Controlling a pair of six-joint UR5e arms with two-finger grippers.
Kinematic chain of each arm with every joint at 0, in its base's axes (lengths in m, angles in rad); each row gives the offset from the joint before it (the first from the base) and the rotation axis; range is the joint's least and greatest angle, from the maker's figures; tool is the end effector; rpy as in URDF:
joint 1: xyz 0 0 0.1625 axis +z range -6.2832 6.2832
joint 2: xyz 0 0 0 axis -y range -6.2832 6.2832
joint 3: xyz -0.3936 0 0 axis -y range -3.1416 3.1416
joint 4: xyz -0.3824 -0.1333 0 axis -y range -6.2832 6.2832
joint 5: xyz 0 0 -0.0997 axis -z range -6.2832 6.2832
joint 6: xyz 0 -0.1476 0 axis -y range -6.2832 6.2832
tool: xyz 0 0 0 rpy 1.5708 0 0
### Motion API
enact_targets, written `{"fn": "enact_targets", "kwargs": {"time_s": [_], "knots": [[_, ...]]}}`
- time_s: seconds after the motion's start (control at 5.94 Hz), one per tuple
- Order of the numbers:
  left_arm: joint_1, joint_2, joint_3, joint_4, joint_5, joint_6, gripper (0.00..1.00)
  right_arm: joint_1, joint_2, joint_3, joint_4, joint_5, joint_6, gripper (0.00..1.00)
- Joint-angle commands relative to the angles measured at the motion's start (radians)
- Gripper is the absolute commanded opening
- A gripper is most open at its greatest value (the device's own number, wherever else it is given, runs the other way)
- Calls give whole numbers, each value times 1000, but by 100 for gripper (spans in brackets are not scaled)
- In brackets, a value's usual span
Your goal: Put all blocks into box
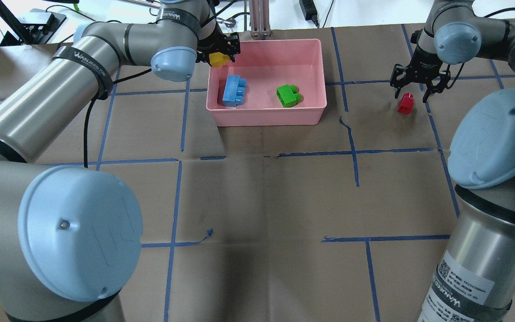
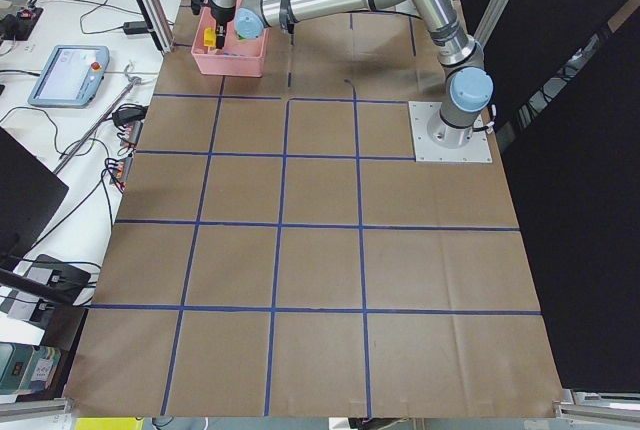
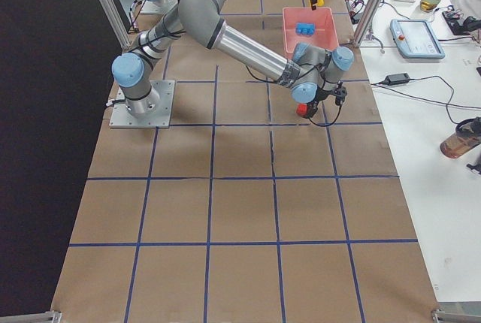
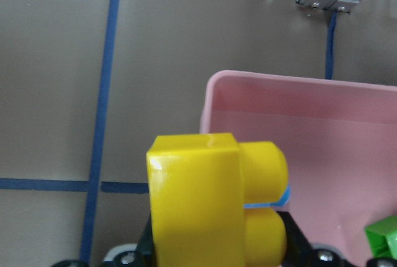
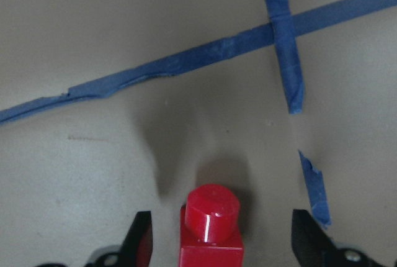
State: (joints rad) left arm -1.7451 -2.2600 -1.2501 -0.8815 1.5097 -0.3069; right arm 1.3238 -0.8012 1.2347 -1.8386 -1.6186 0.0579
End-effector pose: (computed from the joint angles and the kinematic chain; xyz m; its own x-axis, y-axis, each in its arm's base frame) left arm -0.2699 -0.7121 0.2201 -0.9836 -0.0993 0.1505 -0.1391 0.9490 -0.2831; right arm -0.0475 -0.7047 0.1227 -0.9549 0.2915 0.0566 0.2969 0.9411 0.1619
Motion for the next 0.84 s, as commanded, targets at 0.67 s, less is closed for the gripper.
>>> {"fn": "enact_targets", "kwargs": {"time_s": [0.67], "knots": [[-59, 179, 3, -231, 58, 24, 100, 3, -38, -108, 11, 19, 7, 31]]}}
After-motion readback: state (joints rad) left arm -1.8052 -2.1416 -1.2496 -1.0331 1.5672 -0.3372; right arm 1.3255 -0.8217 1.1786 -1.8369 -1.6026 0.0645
